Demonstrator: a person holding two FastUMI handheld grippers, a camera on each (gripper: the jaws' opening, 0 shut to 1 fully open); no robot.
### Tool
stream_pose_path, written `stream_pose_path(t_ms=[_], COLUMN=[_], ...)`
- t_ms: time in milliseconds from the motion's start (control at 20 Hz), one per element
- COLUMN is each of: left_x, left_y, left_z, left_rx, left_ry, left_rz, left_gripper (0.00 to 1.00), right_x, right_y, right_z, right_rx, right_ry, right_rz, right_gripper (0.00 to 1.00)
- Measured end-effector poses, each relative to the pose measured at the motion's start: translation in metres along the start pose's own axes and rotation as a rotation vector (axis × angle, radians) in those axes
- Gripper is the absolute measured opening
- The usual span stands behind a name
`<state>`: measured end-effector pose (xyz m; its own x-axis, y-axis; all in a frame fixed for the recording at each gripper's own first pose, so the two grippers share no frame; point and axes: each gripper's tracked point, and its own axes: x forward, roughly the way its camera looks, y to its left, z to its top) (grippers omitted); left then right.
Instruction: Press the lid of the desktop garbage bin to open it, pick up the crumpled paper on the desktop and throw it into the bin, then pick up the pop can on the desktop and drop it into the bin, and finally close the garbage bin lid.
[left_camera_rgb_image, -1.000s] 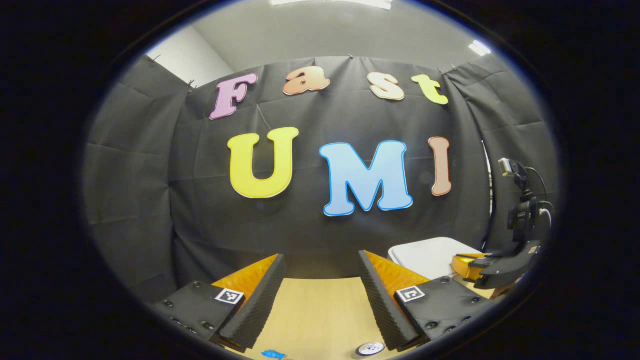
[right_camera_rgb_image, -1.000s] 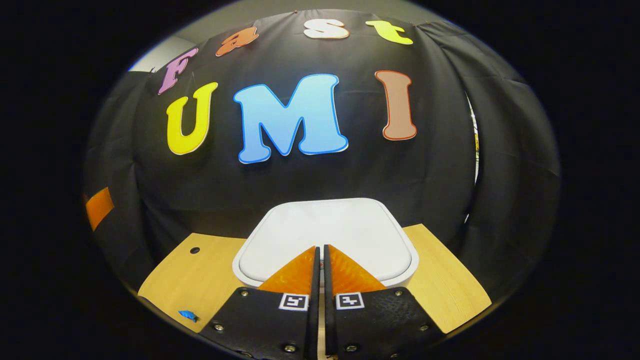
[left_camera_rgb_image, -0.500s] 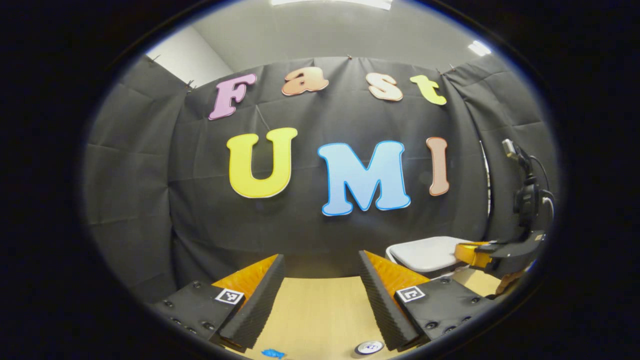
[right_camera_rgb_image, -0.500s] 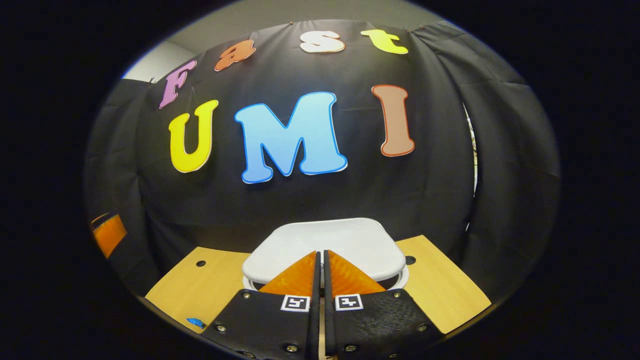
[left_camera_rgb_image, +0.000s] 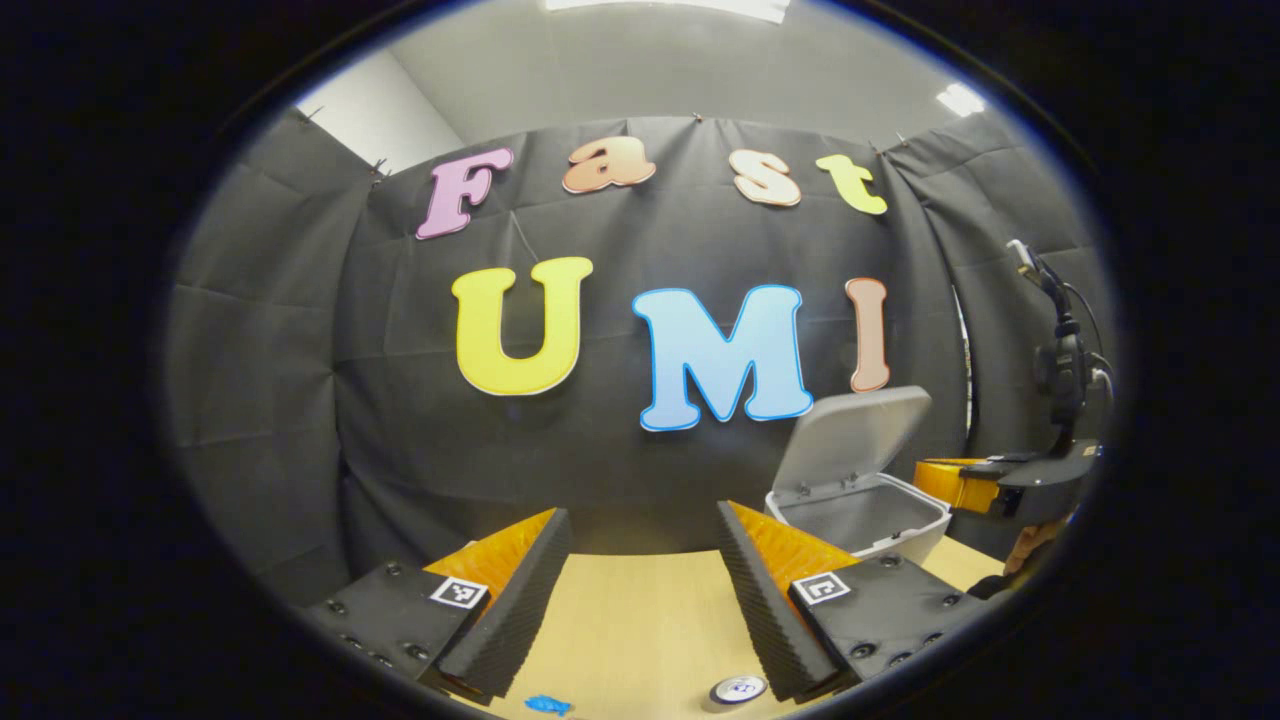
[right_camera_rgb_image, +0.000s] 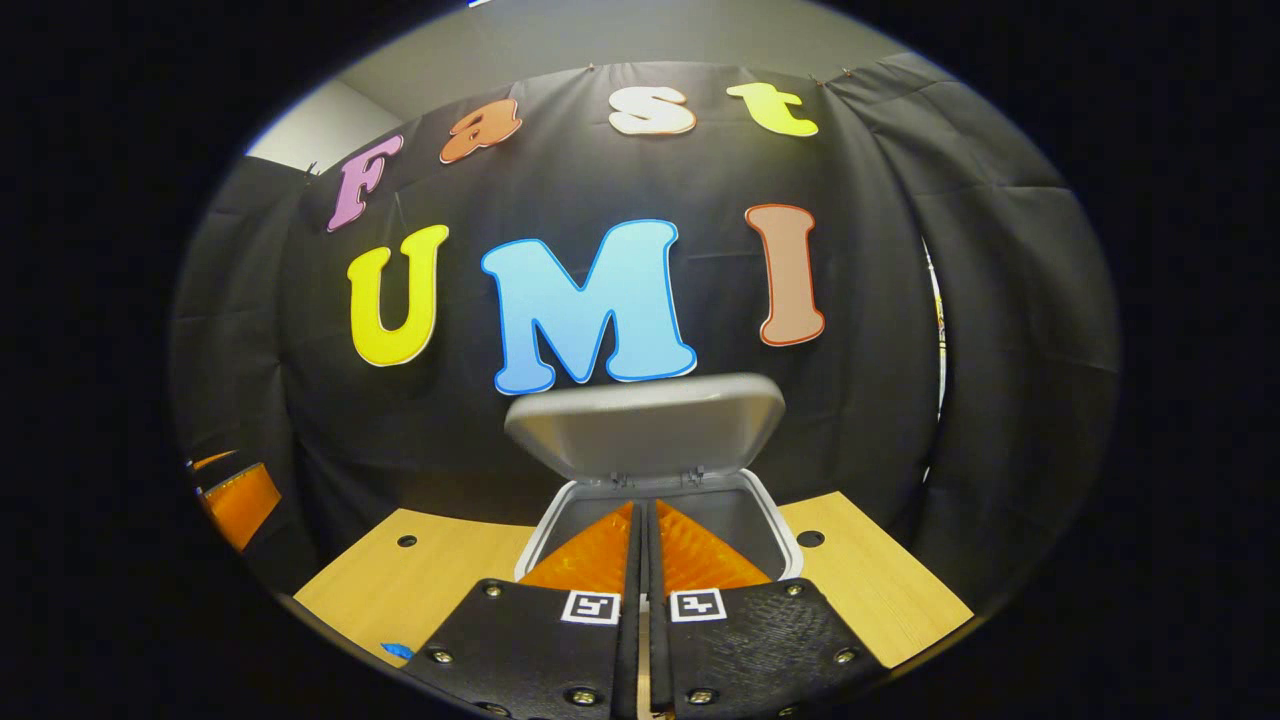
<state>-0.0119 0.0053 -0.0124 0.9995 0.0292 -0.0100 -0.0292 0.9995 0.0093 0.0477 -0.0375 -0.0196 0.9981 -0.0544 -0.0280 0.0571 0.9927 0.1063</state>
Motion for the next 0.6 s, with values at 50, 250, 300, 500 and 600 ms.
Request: stream_pose_path(t_ms=[50, 250, 300, 500, 600], left_x=[-0.001, -0.005, -0.005, -0.005, -0.005], left_y=[0.001, 0.007, 0.009, 0.021, 0.030], left_z=[-0.001, -0.003, -0.005, -0.019, -0.028], left_rx=[0.005, 0.022, 0.025, 0.045, 0.051], left_ry=[0.000, -0.002, -0.001, 0.023, 0.037], left_rz=[-0.002, 0.001, 0.002, 0.018, 0.032], left_gripper=[0.94, 0.94, 0.95, 0.94, 0.95], right_x=[-0.002, -0.006, -0.007, -0.013, -0.016], right_y=[0.001, 0.004, 0.005, 0.004, 0.001], right_z=[0.001, 0.003, 0.004, 0.007, 0.009], right_rx=[0.000, 0.010, 0.015, 0.019, 0.027], right_ry=[-0.002, -0.007, -0.007, -0.016, -0.017], right_rz=[-0.001, -0.001, 0.000, -0.007, -0.012], right_gripper=[0.04, 0.04, 0.04, 0.04, 0.04])
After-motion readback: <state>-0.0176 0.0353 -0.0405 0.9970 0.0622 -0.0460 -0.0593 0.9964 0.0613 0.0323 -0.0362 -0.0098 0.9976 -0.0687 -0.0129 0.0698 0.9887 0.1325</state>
